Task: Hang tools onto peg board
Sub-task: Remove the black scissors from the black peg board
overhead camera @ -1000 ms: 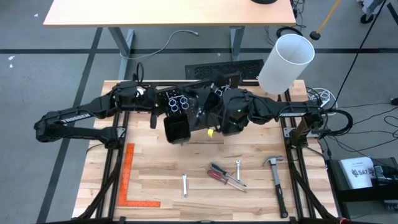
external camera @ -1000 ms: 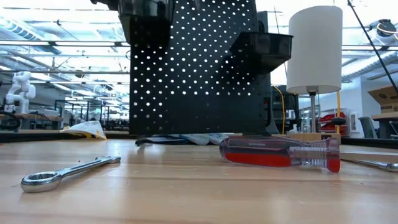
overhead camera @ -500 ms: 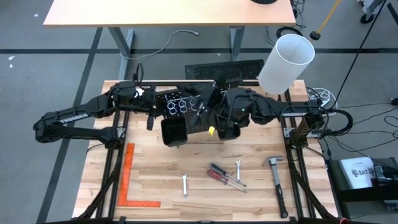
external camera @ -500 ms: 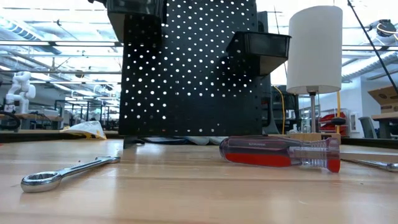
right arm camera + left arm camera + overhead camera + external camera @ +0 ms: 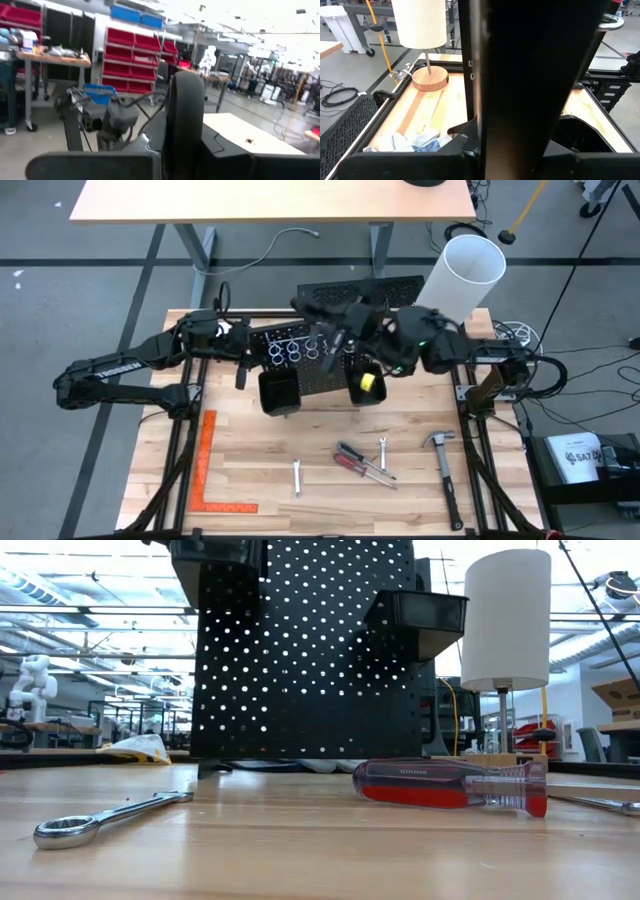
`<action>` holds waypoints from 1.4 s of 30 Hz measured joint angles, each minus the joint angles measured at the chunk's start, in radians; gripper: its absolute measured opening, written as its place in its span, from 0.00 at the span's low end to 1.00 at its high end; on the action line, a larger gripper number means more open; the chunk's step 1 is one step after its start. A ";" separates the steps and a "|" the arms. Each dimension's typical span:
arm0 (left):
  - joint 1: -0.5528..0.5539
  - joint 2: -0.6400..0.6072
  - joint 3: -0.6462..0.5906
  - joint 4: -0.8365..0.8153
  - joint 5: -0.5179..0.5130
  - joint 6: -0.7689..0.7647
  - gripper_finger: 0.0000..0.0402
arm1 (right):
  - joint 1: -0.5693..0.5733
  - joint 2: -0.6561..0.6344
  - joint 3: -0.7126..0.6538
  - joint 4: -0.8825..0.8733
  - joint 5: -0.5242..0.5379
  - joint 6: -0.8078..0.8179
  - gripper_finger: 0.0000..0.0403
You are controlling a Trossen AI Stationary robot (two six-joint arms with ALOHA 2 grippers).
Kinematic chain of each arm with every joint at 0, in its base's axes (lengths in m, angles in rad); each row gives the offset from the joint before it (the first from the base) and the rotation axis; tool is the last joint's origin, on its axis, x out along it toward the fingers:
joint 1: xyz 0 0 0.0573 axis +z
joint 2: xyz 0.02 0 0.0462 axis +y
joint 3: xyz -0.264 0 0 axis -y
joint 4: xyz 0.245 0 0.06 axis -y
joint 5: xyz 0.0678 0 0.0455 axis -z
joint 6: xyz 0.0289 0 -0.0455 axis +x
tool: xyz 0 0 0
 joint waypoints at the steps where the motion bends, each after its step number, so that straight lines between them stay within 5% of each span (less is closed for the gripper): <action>1: 0.000 0.000 0.000 -0.001 0.000 0.000 0.15 | 0.000 -0.008 0.000 0.007 -0.009 -0.010 0.09; 18: -0.004 -0.004 -0.004 0.017 0.014 0.005 0.15 | 0.015 -0.169 0.001 0.022 -0.262 -0.081 0.09; 22: -0.004 -0.007 -0.006 0.038 0.007 -0.002 0.16 | 0.032 -0.195 0.002 -0.042 -0.297 -0.071 0.09; 30: -0.003 -0.009 -0.008 0.079 0.007 -0.040 0.35 | 0.067 -0.216 0.001 -0.150 -0.491 -0.015 0.09; 42: -0.003 -0.009 -0.006 0.087 -0.028 -0.032 0.37 | 0.162 -0.190 0.000 -0.573 -0.569 0.092 0.09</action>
